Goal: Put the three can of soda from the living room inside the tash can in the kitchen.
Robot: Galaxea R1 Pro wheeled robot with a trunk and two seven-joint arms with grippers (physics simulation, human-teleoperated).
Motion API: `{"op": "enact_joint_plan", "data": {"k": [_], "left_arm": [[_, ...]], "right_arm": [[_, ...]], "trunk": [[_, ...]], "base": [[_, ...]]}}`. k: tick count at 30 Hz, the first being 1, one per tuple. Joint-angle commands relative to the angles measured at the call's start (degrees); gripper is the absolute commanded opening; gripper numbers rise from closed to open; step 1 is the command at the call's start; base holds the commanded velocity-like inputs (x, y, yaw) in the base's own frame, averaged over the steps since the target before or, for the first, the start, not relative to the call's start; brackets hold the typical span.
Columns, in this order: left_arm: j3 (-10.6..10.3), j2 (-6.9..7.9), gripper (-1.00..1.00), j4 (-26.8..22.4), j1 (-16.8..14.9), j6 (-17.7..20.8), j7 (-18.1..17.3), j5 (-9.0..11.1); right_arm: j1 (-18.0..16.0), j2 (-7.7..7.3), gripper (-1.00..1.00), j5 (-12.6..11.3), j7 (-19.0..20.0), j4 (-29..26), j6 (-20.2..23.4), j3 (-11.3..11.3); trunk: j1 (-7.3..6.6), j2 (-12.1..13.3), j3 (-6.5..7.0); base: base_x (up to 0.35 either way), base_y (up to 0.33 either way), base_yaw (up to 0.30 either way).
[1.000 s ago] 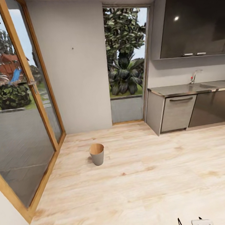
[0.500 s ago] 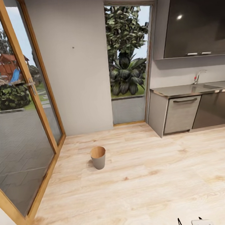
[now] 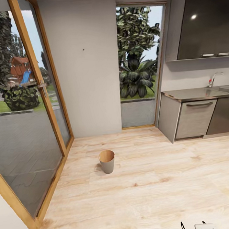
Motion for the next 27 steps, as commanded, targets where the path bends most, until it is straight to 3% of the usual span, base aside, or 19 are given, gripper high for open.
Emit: {"op": "enact_joint_plan", "data": {"k": [1, 14, 27], "left_arm": [[0.00, 0.00, 1.00, 0.00, 0.00, 0.01, 0.02, 0.00], [0.00, -0.05, 1.00, 0.00, 0.00, 0.06, 0.16, 0.00], [0.00, -0.09, 1.00, 0.06, 0.00, 0.14, 0.18, -0.01]], "right_arm": [[0.00, 0.02, 1.00, 0.00, -0.01, 0.00, 0.00, 0.00], [0.00, 0.10, 1.00, 0.00, -0.07, 0.00, -0.01, -0.03], [0.00, 0.10, 1.00, -0.02, 0.06, 0.20, 0.04, 0.02]], "trunk": [[0.00, 0.00, 0.04], [0.00, 0.00, 0.23], [0.00, 0.00, 0.69]], "base": [[0.011, 0.016, 0.113], [0.050, -0.054, 0.028], [0.113, -0.144, -0.163]]}}
